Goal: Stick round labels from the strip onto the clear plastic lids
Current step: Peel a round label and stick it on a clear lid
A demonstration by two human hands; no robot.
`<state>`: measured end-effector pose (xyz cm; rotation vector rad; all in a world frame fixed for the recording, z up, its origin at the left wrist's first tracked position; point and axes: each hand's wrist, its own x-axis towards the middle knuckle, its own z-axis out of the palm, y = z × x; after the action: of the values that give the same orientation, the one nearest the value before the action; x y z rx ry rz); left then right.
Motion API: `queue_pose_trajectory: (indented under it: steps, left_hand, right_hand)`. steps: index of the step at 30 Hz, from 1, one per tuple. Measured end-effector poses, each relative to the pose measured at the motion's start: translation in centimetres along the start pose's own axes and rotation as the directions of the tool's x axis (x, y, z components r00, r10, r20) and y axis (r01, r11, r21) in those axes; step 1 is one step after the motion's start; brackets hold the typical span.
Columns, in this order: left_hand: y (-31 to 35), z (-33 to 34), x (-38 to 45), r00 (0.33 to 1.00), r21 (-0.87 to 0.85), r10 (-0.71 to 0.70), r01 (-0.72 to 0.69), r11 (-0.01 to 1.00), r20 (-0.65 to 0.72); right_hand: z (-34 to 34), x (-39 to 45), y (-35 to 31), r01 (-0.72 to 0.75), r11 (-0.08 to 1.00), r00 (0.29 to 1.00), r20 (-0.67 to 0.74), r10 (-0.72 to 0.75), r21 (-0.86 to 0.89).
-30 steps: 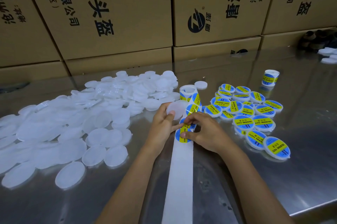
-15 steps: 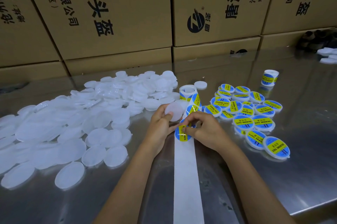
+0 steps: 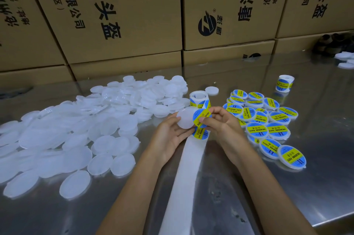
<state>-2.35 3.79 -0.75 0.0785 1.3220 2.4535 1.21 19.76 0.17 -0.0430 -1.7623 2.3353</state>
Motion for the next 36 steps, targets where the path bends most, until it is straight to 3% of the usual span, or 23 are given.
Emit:
queue_pose_trajectory:
  steps: [3,14,30,36]
  left_hand:
    - [-0.1,0.6,-0.2,0.999,-0.060,-0.027,0.029,0.998,0.039]
    - [-0.7,1.7,-0.6,0.996,0.021,-0.023,0.021,1.000,0.088]
    - [-0.7,1.9,-0.8,0.996,0.008,-0.017,0.016,1.000,0.086]
    - [-0.8,2.3,-1.0,0.997,0.061,0.012,-0.017,0.998,0.081]
  right_hand:
    - [0.8,-0.2,0.2,0.029,0.996,0.998,-0.051,-0.033,-0.081]
    - [1.6,-0.2,0.8,0.174,0.950,0.979,-0.057,-0.194,-0.259]
    - [1.7,0.0,1.5,0.232,0.905,0.957,-0.083,-0.278,-0.356]
    - [1.7,-0.1,2.0,0.275,0.819,0.921,-0.108,-0.375,-0.503]
